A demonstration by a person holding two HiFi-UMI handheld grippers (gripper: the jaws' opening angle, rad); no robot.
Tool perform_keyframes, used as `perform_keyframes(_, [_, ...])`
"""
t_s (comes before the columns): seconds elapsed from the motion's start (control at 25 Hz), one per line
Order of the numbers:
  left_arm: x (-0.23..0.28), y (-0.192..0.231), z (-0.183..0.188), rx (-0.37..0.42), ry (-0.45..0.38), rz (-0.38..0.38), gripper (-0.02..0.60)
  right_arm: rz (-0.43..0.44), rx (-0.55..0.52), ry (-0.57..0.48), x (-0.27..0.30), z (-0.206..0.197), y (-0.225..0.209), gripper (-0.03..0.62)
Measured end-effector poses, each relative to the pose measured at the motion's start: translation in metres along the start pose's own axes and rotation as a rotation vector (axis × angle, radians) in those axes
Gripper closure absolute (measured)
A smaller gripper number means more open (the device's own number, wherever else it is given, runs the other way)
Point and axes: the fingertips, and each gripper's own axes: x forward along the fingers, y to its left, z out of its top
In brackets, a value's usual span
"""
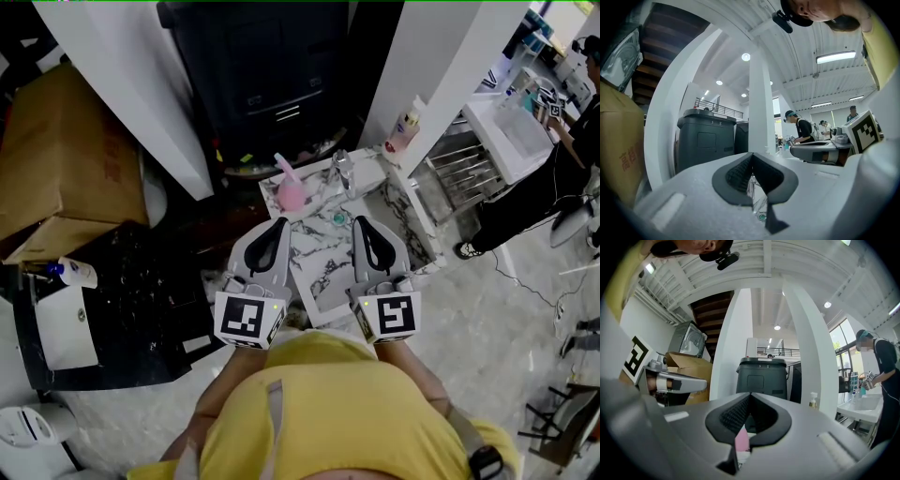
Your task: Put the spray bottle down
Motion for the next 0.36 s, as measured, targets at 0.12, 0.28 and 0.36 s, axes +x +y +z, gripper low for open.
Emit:
perform_keyframes(0.12, [0.0,0.0,-0.001,-0.005,0.006,-0.001,0.58,-0.013,0.01,0.047,-0.001,-0.008,-0.003,0.594])
perform_keyframes(0.28, [0.002,0.002,-0.002,-0.006,0.001,-0.002,0.58,0.002,-0.005,0.03,0.002,-0.011,-0.003,0.594])
perform_keyframes(0.36, [0.003,0.003,-0.003,-0.007,-0.002,-0.003,0.58,0.007,-0.011,0.026,0.003,-0.015,-0.004,0.594])
